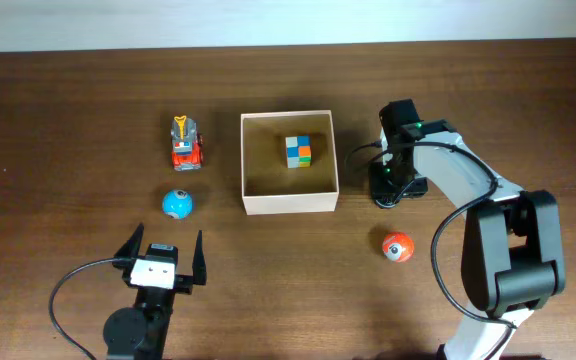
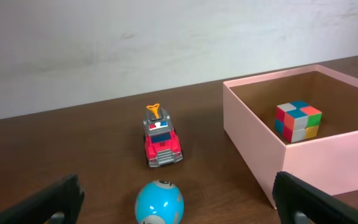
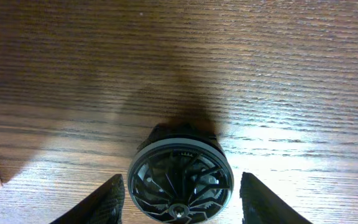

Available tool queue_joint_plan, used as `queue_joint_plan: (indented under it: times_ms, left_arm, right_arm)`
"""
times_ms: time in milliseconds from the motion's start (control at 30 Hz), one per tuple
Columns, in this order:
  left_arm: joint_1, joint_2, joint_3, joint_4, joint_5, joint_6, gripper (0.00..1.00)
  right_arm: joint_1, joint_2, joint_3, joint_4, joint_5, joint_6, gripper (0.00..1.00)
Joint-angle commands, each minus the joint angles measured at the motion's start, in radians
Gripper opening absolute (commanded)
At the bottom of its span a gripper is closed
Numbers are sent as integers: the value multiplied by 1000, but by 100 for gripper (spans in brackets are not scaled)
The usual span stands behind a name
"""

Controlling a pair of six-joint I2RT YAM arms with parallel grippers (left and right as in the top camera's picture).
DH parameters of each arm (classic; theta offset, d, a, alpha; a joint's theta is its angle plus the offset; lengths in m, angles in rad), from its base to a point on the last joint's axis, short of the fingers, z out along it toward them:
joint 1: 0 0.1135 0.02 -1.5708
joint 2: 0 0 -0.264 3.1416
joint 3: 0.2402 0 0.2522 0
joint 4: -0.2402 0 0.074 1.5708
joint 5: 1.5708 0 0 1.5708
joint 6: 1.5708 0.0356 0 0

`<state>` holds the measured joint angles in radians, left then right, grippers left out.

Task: Pack container
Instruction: 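Lower the right gripper and grasp the black puck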

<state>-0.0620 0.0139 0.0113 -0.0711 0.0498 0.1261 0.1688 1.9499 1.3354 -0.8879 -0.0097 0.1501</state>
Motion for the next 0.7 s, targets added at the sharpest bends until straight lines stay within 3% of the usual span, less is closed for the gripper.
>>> queue_joint_plan:
  times_ms: [0, 200, 667]
  left_arm:
    - [6, -7, -2, -5, 14, -12, 99]
    - [6, -7, -2, -5, 14, -12, 99]
    - [6, -7, -2, -5, 14, -12, 99]
  right_arm:
    - [-6, 3, 16, -3, -6, 0, 58]
    - [-6, 3, 13, -2, -6, 0, 66]
    - [-6, 7, -11, 14, 6, 0, 66]
